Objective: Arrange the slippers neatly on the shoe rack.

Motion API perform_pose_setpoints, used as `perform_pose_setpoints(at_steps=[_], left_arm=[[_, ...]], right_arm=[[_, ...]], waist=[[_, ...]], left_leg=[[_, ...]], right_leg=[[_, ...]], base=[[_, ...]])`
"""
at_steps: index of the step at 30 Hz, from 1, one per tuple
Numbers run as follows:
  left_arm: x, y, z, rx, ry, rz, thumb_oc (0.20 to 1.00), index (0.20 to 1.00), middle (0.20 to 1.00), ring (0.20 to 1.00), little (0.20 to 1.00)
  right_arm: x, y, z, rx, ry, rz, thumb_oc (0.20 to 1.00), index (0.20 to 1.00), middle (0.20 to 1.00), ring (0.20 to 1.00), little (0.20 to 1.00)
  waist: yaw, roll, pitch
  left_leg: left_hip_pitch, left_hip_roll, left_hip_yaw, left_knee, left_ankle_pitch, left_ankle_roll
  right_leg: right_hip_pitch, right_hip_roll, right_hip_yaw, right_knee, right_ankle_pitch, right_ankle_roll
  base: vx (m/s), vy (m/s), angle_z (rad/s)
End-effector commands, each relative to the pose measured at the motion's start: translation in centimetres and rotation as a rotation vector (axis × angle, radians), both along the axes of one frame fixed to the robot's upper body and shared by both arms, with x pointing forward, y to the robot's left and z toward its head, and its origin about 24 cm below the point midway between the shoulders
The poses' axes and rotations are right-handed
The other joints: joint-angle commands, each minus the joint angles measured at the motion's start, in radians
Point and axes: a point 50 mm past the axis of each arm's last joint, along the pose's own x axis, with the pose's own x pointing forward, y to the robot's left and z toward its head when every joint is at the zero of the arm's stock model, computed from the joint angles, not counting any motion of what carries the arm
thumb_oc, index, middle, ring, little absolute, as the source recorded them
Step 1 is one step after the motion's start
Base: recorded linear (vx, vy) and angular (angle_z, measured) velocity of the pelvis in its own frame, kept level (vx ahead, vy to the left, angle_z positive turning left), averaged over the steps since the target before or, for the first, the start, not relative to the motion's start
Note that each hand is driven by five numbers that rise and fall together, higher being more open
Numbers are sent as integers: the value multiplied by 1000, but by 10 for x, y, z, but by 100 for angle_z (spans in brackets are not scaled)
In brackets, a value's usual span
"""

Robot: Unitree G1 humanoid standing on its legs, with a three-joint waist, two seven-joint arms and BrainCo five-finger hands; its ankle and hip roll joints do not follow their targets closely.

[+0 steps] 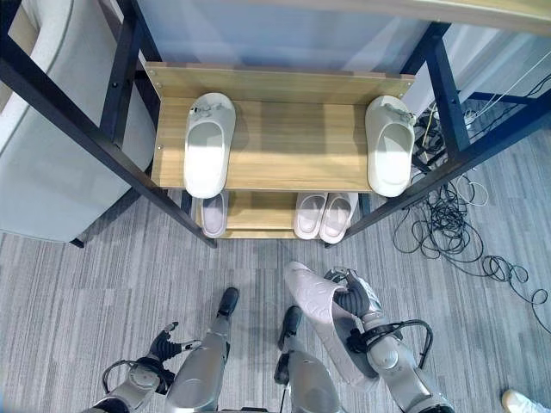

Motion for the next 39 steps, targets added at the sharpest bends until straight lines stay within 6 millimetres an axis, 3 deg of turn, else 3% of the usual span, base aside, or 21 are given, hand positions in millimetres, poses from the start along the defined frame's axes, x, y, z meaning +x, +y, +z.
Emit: perform_pose_setpoints(at_steps=[1,3,4,5,6,7,8,10,11,12,13,17,20,21,22,25,28,32,39], left_arm=[[-10,-5,-4,-12,1,-3,1000,1000,1000,1000,1000],[-34,3,-14,6,82,52,1000,1000,1000,1000,1000],[-44,4,-19,20,143,58,1000,1000,1000,1000,1000],[-44,4,-19,20,143,59,1000,1000,1000,1000,1000],[-51,7,-22,36,176,58,1000,1000,1000,1000,1000],[-57,13,-22,36,183,95,1000,1000,1000,1000,1000],[-57,13,-22,36,183,95,1000,1000,1000,1000,1000],[-59,17,-22,39,181,116,1000,1000,1000,1000,1000],[-47,19,-17,47,135,128,1000,1000,1000,1000,1000],[-47,19,-17,47,135,128,1000,1000,1000,1000,1000],[-34,19,-11,37,82,146,1000,1000,1000,1000,1000],[-6,11,0,23,-25,106,1000,1000,1000,1000,1000],[13,5,10,8,-103,76,1000,1000,1000,1000,1000],[19,2,14,7,-131,40,1000,1000,1000,1000,1000],[29,-2,22,0,-194,30,1000,1000,1000,1000,1000],[35,-10,27,-26,-235,18,1000,1000,1000,1000,1000],[25,-19,20,-27,-200,-26,1000,1000,1000,1000,1000],[28,-22,20,-58,-211,-1,1000,1000,1000,1000,1000],[50,-6,36,-96,-304,165,1000,1000,1000,1000,1000]], right_arm=[[21,0,40,62,-200,-6,200,200,200,200,200],[24,12,42,71,-211,41,200,200,200,200,200],[25,16,41,81,-204,50,200,200,200,200,200],[25,16,41,81,-204,50,200,200,200,200,200],[25,17,39,84,-187,59,200,200,200,200,200],[25,22,38,96,-177,72,200,200,200,200,200],[25,22,38,96,-177,72,200,200,200,200,200],[27,28,39,98,-179,98,200,200,200,200,200],[28,33,42,92,-193,122,200,200,200,200,200],[28,33,42,92,-193,122,200,200,200,200,200],[30,37,45,81,-205,141,200,200,200,200,200],[39,44,45,41,-218,158,200,200,200,200,200],[44,40,39,-33,-202,154,200,200,200,200,200],[42,36,40,-39,-205,140,200,200,200,200,200],[39,36,33,-29,-180,133,200,200,200,200,200],[39,35,25,-32,-146,121,200,200,200,200,200],[31,26,12,-69,-107,85,200,200,200,200,200],[31,23,3,-68,-81,37,200,200,200,200,200],[43,23,8,-83,-137,-18,200,200,200,200,200]], waist=[[20,6,8],[45,12,0],[38,0,-1],[37,0,-1],[37,-3,-12],[34,0,-15],[34,-1,-15],[29,6,-11],[6,27,16],[7,25,16],[-2,36,38],[-14,35,74],[-31,43,78],[-33,25,74],[-30,14,82],[-20,15,91],[-20,0,86],[-25,-4,86],[-38,-10,89]], left_leg=[[-77,22,263,98,20,29],[-44,8,236,52,-15,57],[-61,-17,222,92,-38,73],[-62,-18,222,94,-39,73],[-61,-35,229,114,-62,86],[-45,-61,238,127,-89,107],[-45,-62,240,127,-89,108],[-8,-78,255,125,-119,134],[32,-86,231,116,-130,151],[32,-87,233,117,-130,152],[45,-92,215,116,-135,154],[61,-91,178,122,-147,139],[59,-83,127,144,-170,115],[34,-97,104,202,-190,107],[-14,-103,81,263,-191,103],[-44,-98,45,286,-184,94],[-74,-81,3,283,-170,76],[-95,-70,-5,287,-165,70],[-174,-59,6,422,-221,75]], right_leg=[[72,-69,13,219,-266,84],[61,-68,40,250,-278,96],[72,-88,43,276,-284,103],[71,-88,42,277,-284,103],[88,-109,44,284,-282,115],[60,-145,62,361,-238,126],[57,-147,64,363,-239,127],[17,-184,83,475,-168,138],[-89,-149,167,634,-130,127],[-92,-150,169,639,-132,128],[-140,-122,182,668,-149,118],[-181,-132,155,545,-198,102],[-252,-166,272,413,-129,123],[-215,-170,307,341,-126,126],[-223,-157,309,349,-124,122],[-228,-133,291,384,-144,113],[-225,-121,235,398,-171,103],[-252,-117,225,427,-186,96],[-339,-117,251,567,-246,81]], base=[[167,129,102],[222,194,36],[182,124,-29],[246,147,-23],[252,228,11],[252,229,17],[216,250,19],[189,216,10],[168,185,-4],[169,145,0],[63,1,15],[111,-124,51],[112,-263,10],[-9,-366,47],[-52,-265,78],[-61,-257,111],[-67,-221,51],[-44,-36,4],[-48,13,-7]])
